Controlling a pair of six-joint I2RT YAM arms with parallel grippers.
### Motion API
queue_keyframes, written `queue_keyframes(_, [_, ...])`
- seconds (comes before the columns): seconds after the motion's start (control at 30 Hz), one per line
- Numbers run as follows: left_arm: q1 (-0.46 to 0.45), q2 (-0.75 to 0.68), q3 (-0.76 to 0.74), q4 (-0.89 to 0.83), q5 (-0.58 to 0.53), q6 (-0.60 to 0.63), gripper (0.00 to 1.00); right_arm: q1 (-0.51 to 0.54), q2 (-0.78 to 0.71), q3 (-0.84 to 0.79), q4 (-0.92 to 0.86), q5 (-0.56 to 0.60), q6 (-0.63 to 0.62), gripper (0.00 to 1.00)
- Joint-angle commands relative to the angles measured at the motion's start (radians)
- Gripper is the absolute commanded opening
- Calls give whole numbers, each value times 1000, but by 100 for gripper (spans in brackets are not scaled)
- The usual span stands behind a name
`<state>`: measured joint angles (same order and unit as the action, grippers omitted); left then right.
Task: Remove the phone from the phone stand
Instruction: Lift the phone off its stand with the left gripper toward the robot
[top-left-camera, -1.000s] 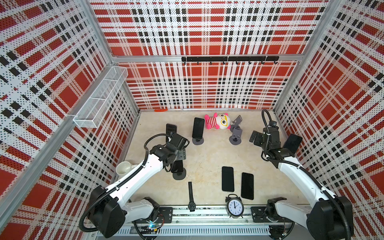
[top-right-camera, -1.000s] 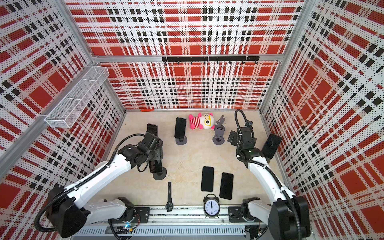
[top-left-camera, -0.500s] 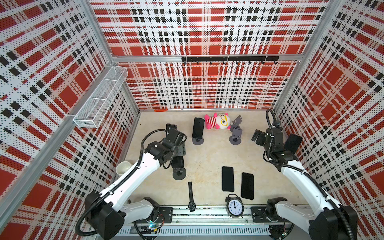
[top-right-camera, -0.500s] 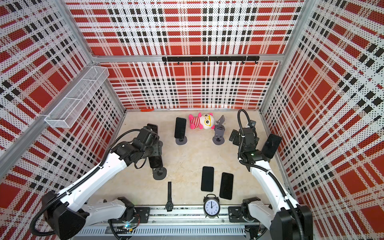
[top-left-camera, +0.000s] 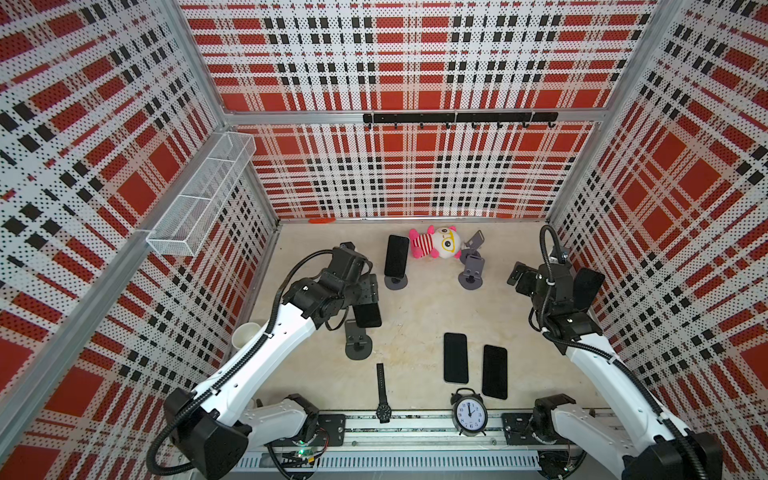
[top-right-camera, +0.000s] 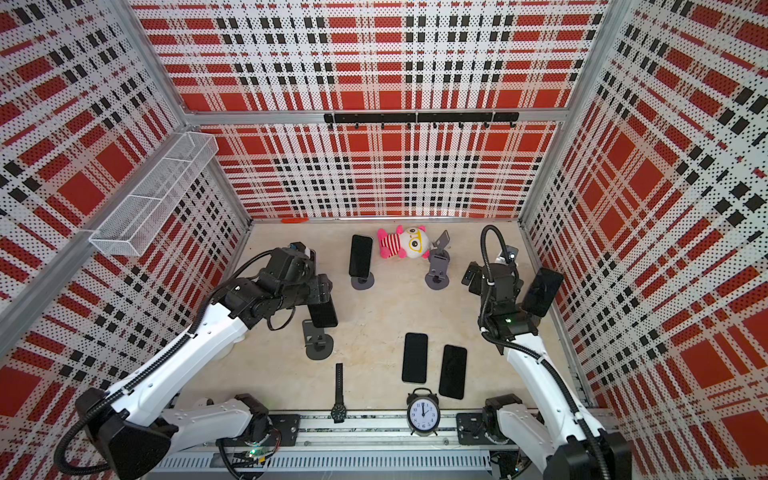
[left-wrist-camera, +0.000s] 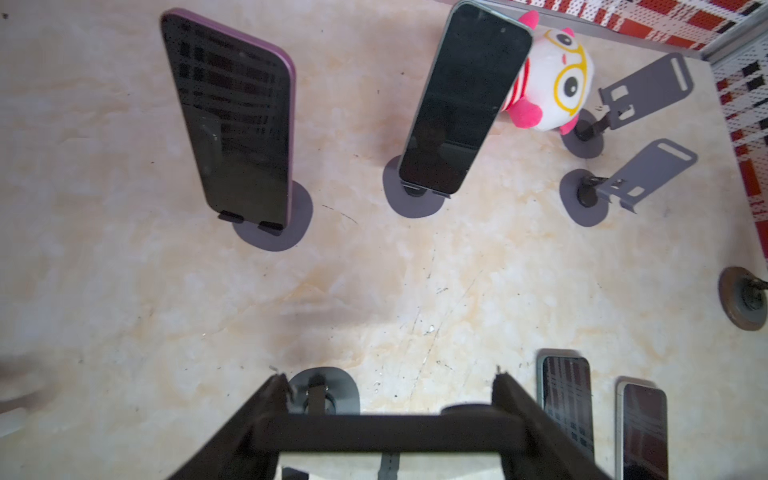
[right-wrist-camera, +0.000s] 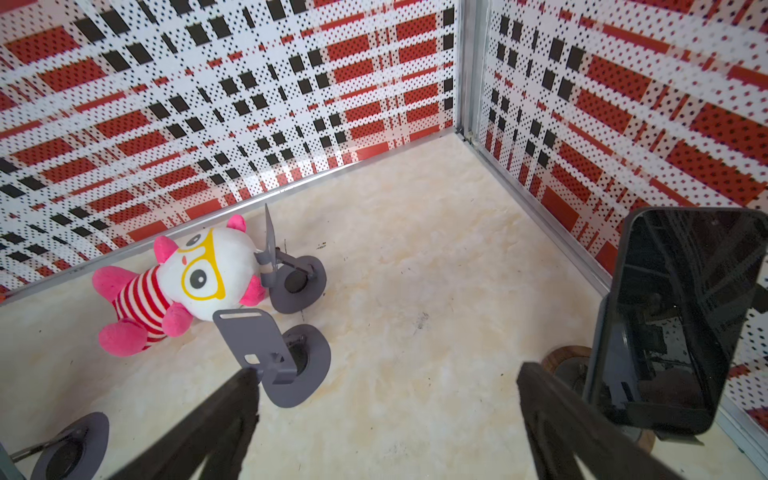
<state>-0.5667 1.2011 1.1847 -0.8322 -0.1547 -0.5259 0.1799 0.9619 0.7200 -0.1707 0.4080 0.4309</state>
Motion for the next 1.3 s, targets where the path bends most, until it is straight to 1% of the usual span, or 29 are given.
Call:
queue_keyframes(0.0, [-39, 21, 20, 80, 72, 0, 55, -3, -31, -16, 46, 28, -15, 100])
queue_keyframes(0.1, [-72, 50, 6, 109, 112, -18, 54, -3, -33, -19, 50, 57, -13, 100])
queue_keyframes(0.17, [-98, 64, -6, 138, 132, -34, 50, -3, -33, -16, 41, 87, -8, 100])
queue_keyframes(0.3, [-187, 121, -17, 147, 90, -57, 51, -3, -33, -18, 33, 126, 2, 100])
queue_keyframes(0.4, [-236, 169, -38, 186, 122, -80, 52, -3, -36, -23, 40, 125, 2, 100])
queue_keyframes(0.53, [-279, 219, -77, 267, 177, -110, 51, -3, -43, -36, 64, 82, -8, 100])
queue_keyframes(0.7, [-317, 286, -105, 302, 154, -130, 50, -3, -46, -34, 61, 86, -8, 100])
queue_keyframes(0.77, [-321, 323, -105, 301, 189, -118, 50, -3, -50, -36, 63, 87, -9, 100])
queue_keyframes(0.87, [-321, 341, -108, 305, 188, -120, 51, -3, -59, -38, 62, 88, -9, 100])
queue_keyframes(1.03, [-328, 381, -123, 316, 224, -132, 51, -3, -78, -48, 77, 73, -17, 100])
queue_keyframes(1.1, [-351, 401, -128, 314, 192, -141, 51, -3, -83, -51, 78, 76, -17, 100])
queue_keyframes(1.17, [-368, 430, -133, 312, 189, -144, 51, -3, -87, -54, 84, 75, -17, 100])
queue_keyframes(1.27, [-357, 447, -135, 312, 173, -173, 51, -3, -90, -58, 95, 59, -18, 100])
